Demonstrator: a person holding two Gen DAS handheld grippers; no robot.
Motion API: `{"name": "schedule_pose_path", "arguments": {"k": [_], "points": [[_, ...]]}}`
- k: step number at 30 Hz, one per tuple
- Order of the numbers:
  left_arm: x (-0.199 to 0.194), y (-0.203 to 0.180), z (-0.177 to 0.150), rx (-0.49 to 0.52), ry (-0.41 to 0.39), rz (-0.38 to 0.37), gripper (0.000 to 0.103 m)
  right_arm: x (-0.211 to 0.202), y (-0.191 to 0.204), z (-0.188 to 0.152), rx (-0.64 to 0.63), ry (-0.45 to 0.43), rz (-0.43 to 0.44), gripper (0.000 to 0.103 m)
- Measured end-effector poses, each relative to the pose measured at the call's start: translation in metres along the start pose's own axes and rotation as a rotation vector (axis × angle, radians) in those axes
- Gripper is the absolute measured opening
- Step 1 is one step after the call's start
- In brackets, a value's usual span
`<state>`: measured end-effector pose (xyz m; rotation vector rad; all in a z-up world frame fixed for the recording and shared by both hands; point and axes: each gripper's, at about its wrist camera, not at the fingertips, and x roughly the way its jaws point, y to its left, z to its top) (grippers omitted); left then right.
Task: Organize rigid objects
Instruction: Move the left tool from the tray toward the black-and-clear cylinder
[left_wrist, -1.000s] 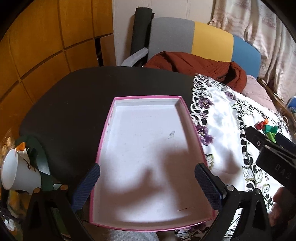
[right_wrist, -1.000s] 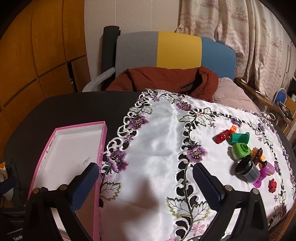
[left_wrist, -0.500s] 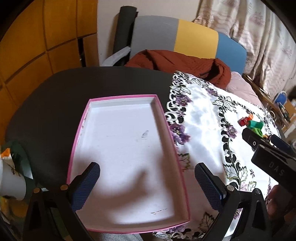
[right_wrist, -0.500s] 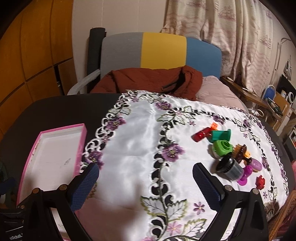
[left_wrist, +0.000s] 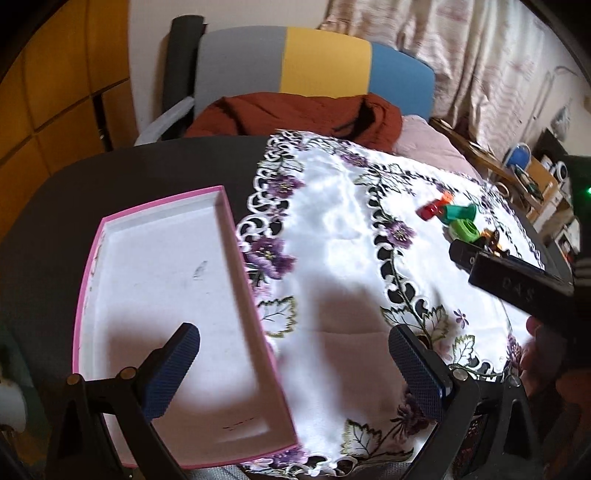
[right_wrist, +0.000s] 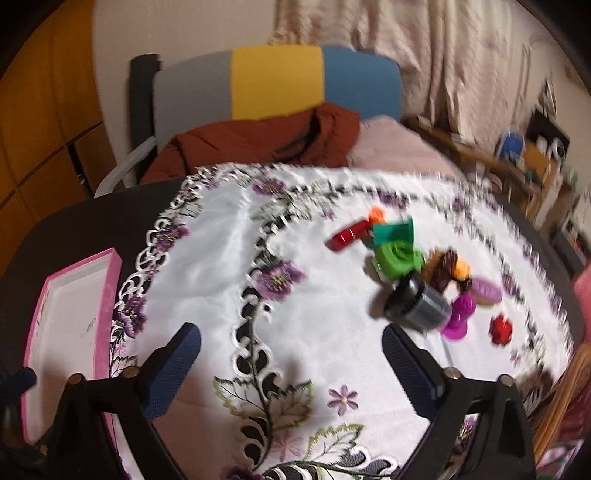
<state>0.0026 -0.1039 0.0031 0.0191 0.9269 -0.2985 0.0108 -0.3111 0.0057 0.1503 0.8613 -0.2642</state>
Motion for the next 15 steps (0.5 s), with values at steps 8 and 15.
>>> {"name": "schedule_pose_path", "arguments": {"k": [8,15], "points": [[0.011,-0.024,-0.002,0.070,0.033,-0.037,0.103,0.022,-0.070,0.009,0.150,0.068,-0.068,0.092],[0.018,-0.039,-0.005,0.083,0.048,-0.064,0.103,0.043,-0.120,0.024,0.238,0.117,-0.093,0.091]]}}
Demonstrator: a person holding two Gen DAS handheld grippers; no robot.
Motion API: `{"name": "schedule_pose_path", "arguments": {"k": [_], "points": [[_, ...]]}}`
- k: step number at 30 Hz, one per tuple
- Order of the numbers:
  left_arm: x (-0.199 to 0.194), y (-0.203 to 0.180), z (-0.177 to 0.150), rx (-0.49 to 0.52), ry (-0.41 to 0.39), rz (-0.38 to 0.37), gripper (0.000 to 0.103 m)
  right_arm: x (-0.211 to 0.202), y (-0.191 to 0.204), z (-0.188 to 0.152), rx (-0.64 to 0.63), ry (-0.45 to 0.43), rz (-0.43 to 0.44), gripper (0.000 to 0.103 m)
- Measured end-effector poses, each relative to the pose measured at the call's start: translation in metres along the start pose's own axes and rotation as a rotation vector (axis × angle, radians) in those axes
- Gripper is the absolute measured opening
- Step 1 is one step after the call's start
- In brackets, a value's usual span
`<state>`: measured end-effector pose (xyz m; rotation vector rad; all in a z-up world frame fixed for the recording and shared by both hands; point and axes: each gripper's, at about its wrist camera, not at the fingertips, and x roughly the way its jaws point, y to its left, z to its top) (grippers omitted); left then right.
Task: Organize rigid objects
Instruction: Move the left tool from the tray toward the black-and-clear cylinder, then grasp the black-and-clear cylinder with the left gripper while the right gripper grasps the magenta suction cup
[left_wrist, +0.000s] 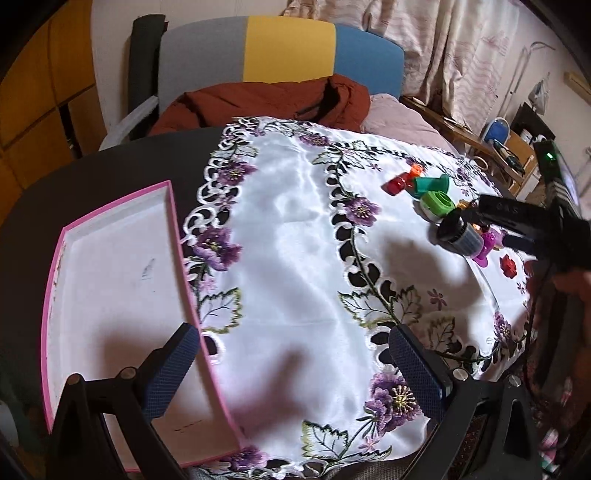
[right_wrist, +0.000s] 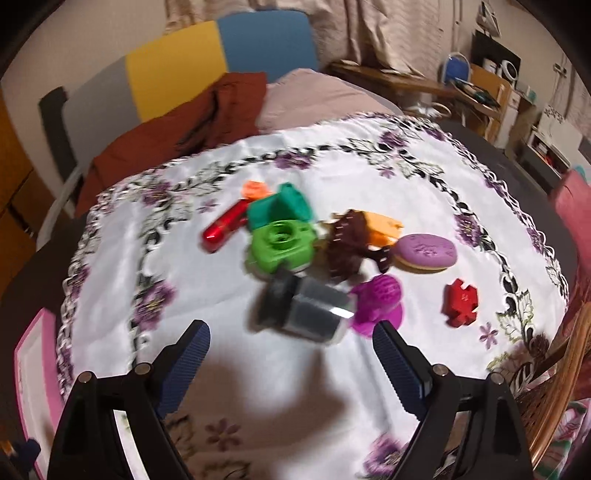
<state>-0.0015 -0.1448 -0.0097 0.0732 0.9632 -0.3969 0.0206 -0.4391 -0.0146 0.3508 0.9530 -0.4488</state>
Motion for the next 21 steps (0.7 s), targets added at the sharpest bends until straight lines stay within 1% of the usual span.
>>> {"name": "schedule_pose_path", "arguments": {"k": [2,5,9,11,14,15,16,17,18,19,20,21], "points": [[0.002,-0.005,0.000,0.021,0.000,0.012,0.103,0.007,-0.005,0.005,-0.007,0.016,0.002,0.088],[0.004,-0.011,-0.001,0.049,-0.001,0.026,0.103,0.022,-0.007,0.011,-0.015,0.032,0.028,0.087],[0.009,-0.012,-0.003,0.049,0.015,0.019,0.103,0.040,-0.010,0.014,-0.032,0.058,0.041,0.087],[0.012,-0.011,-0.004,0.042,0.021,0.019,0.103,0.043,-0.010,0.013,-0.028,0.064,0.070,0.086],[0.015,-0.009,-0.004,0.022,0.031,0.018,0.103,0.041,-0.005,0.013,-0.032,0.070,0.179,0.086],[0.016,-0.008,-0.003,0.012,0.031,0.020,0.103,0.040,-0.001,0.013,-0.043,0.072,0.227,0.086],[0.016,-0.008,-0.003,0.009,0.031,0.021,0.103,0.038,0.004,0.012,-0.058,0.078,0.306,0.086],[0.017,-0.008,-0.002,0.005,0.033,0.022,0.103,0.035,0.007,0.011,-0.065,0.083,0.356,0.086],[0.018,-0.008,-0.001,0.001,0.035,0.022,0.103,0.032,0.010,0.011,-0.071,0.079,0.384,0.086],[0.018,-0.008,0.000,-0.003,0.036,0.021,0.103,0.026,0.011,0.011,-0.078,0.049,0.385,0.086],[0.019,-0.008,0.000,-0.004,0.037,0.020,0.103,0.021,0.010,0.012,-0.080,0.015,0.365,0.085],[0.019,-0.008,0.001,-0.007,0.037,0.018,0.103,0.013,0.006,0.014,-0.071,-0.039,0.322,0.085]]}}
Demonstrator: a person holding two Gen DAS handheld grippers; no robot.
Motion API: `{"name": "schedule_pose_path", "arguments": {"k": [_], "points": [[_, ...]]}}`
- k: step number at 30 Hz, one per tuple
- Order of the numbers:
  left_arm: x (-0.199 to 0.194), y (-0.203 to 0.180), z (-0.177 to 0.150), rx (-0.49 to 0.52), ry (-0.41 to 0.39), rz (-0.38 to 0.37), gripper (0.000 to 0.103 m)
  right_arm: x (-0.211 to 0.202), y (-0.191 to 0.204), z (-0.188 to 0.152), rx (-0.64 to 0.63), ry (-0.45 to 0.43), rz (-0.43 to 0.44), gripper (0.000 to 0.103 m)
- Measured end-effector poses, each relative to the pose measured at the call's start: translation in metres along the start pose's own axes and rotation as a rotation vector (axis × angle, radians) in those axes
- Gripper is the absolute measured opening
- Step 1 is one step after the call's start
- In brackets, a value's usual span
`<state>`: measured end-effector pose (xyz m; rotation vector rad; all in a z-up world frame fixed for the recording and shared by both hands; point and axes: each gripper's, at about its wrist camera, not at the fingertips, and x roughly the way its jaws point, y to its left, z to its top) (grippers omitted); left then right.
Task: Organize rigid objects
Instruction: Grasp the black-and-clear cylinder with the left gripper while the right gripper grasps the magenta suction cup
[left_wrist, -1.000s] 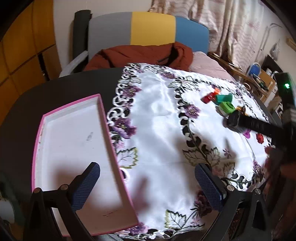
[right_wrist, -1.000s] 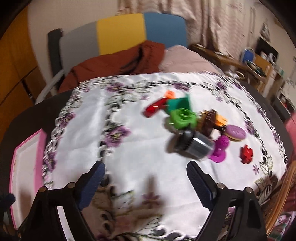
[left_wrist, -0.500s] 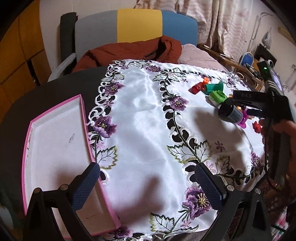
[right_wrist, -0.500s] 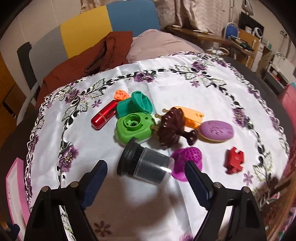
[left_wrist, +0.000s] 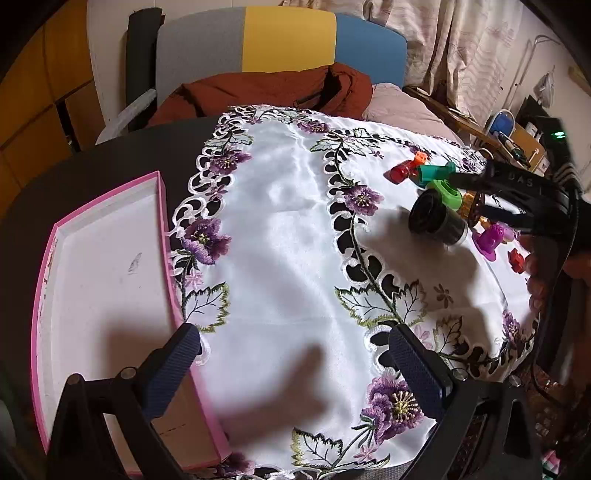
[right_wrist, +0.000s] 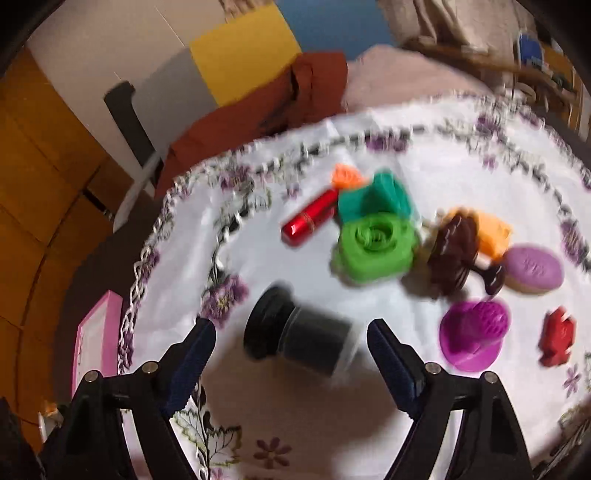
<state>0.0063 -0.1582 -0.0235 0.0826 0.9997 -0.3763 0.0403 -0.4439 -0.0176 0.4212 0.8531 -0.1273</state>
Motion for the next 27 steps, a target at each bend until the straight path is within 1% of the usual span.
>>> {"name": "schedule_pose_path", "arguments": {"k": [2,4,6,7,8,10,12,13,14,17,18,19,21,22,24,27], "points": [[0.001,-0.002,0.002,-0.002,0.003,0.001,0.103,-0.015,-0.009,0.003,0.037,-0.087,-0.091,0.085],[0.003,-0.006,0.006,-0.006,0.005,-0.003,0.103,-0.023,-0.022,0.004,0.105,-0.128,-0.159,0.085],[0.008,-0.015,0.013,-0.003,0.007,-0.014,0.103,-0.029,-0.039,0.003,0.186,-0.140,-0.285,0.085],[0.009,-0.018,0.015,0.000,0.006,-0.021,0.103,-0.030,-0.047,0.002,0.223,-0.131,-0.354,0.083],[0.011,-0.027,0.020,0.009,-0.001,-0.037,0.103,-0.029,-0.054,0.002,0.252,-0.123,-0.386,0.079],[0.013,-0.039,0.028,0.027,-0.012,-0.052,0.103,-0.029,-0.069,0.000,0.334,-0.104,-0.392,0.077],[0.018,-0.057,0.039,0.060,-0.026,-0.058,0.103,-0.024,-0.076,0.000,0.365,-0.075,-0.396,0.073],[0.019,-0.063,0.042,0.073,-0.029,-0.055,0.103,-0.018,-0.077,0.000,0.364,-0.046,-0.394,0.066],[0.022,-0.072,0.047,0.094,-0.036,-0.045,0.103,-0.013,-0.079,-0.001,0.357,-0.020,-0.381,0.062],[0.030,-0.084,0.055,0.124,-0.047,-0.037,0.103,0.005,-0.082,-0.004,0.353,0.069,-0.345,0.060],[0.036,-0.088,0.058,0.140,-0.046,-0.033,0.103,0.010,-0.087,-0.004,0.358,0.090,-0.339,0.057],[0.040,-0.092,0.060,0.148,-0.045,-0.029,0.103,0.015,-0.090,-0.005,0.372,0.110,-0.332,0.052],[0.048,-0.097,0.064,0.155,-0.042,-0.032,0.103,0.019,-0.096,-0.006,0.381,0.121,-0.331,0.043],[0.052,-0.100,0.066,0.159,-0.037,-0.037,0.103,0.020,-0.098,-0.006,0.384,0.126,-0.327,0.036],[0.058,-0.105,0.070,0.163,-0.029,-0.042,0.103,0.020,-0.096,-0.007,0.374,0.119,-0.329,0.036],[0.062,-0.118,0.078,0.176,-0.043,-0.060,0.103,0.019,-0.088,-0.006,0.337,0.108,-0.339,0.033]]}}
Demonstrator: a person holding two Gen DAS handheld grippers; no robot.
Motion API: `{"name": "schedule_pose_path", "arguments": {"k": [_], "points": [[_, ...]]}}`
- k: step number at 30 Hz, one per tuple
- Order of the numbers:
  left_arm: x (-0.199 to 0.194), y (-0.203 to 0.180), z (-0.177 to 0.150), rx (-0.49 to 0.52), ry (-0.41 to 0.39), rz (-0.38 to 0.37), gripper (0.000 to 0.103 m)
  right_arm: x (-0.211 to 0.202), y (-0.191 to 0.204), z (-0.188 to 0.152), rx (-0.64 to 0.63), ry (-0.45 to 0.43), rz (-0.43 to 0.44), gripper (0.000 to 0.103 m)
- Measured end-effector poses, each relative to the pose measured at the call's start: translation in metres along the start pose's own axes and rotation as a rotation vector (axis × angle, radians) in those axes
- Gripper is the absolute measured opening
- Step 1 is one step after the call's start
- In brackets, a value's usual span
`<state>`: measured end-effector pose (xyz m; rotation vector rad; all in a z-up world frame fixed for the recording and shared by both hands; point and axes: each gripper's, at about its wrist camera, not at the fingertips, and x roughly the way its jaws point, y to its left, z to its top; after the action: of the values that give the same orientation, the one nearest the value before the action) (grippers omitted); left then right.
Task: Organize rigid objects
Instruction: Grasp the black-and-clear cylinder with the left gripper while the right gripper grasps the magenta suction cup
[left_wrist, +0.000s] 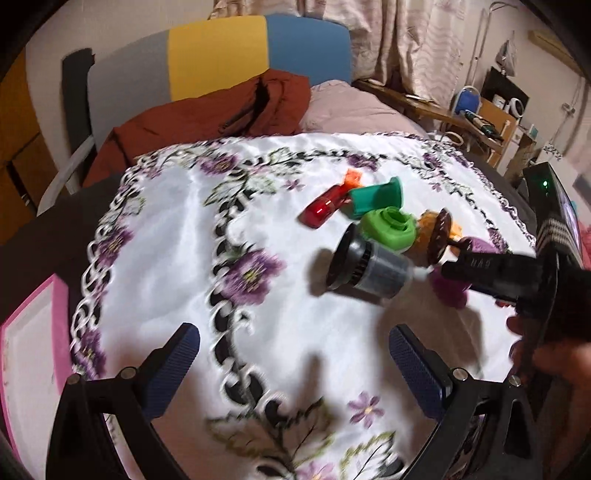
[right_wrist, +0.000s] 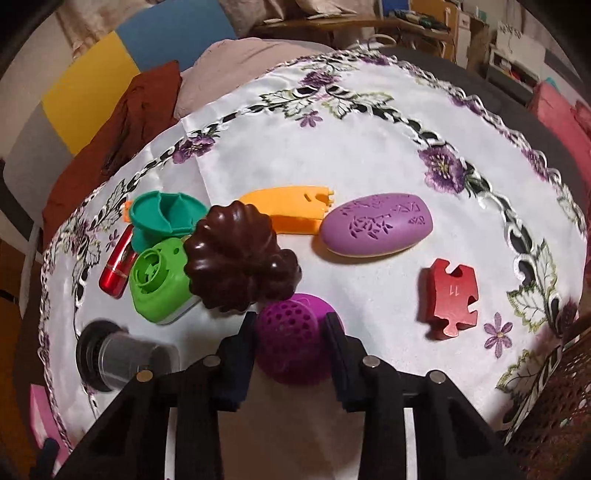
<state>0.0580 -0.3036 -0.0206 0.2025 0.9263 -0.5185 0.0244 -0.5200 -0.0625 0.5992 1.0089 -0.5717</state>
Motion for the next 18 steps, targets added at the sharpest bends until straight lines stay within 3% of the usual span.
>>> {"name": "schedule_pose_path", "arguments": {"k": [7,12,18], "points": [[0.022,-0.031,0.028,0.091,-0.022,-0.025,0.103,-0.010,-0.019,0.004,0.104,-0.042,0.041,0.033],[0.051,-0.051,0.044,0.208,-0.009,0.012,0.103,-0.011,-0.023,0.006,0.132,-0.051,0.053,0.033],[0.071,-0.053,0.046,0.223,0.026,-0.058,0.103,-0.010,-0.022,0.006,0.133,-0.043,0.075,0.033]]}}
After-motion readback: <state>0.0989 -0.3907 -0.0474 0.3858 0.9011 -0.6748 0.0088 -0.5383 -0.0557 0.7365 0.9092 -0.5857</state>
